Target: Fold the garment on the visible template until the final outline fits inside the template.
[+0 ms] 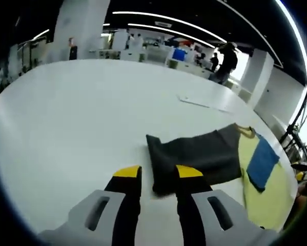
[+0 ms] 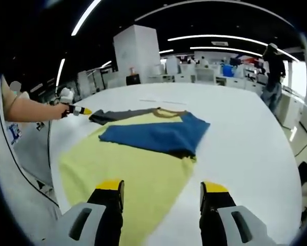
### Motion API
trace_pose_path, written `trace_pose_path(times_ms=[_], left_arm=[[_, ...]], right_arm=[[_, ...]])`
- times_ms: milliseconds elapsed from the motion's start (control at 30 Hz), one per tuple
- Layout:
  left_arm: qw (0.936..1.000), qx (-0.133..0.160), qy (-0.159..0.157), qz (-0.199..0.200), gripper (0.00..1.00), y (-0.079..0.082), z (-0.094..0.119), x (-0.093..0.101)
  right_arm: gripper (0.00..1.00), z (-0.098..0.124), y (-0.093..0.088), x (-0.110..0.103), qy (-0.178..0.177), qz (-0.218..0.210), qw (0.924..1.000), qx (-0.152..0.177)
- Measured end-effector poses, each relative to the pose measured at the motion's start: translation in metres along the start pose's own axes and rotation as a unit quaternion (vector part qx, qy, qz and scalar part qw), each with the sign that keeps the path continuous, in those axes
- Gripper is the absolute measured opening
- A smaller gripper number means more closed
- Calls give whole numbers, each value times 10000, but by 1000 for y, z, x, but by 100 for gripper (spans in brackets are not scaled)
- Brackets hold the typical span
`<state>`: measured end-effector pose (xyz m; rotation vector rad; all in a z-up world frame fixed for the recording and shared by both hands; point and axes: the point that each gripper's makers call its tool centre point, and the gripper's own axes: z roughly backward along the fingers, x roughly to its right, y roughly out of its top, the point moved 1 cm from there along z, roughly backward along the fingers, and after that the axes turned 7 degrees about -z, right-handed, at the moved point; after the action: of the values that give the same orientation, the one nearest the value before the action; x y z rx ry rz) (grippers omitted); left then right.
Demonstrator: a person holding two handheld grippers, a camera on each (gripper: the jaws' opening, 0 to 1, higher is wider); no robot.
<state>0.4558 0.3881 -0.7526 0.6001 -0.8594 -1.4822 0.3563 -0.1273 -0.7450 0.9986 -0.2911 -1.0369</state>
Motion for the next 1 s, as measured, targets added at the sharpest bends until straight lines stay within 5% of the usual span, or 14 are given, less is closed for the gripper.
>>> trace_pose_path(times_ms=[167, 400, 700, 1000], left_arm=[[9995, -300, -43, -20, 25, -14, -9, 6], [9992, -349, -163, 83, 6, -19, -10, 10], [9998, -61, -195, 5, 2, 6, -1, 17], [9970, 350, -596, -348, 2, 41, 2, 58]], right_arm=[[57, 1, -2, 2, -22, 1, 10000, -34], [57, 5, -5, 4, -40, -22, 10000, -36], [58, 6, -6, 8, -51, -72, 10000, 0], [57, 5, -4, 7, 13, -48, 10000, 31]])
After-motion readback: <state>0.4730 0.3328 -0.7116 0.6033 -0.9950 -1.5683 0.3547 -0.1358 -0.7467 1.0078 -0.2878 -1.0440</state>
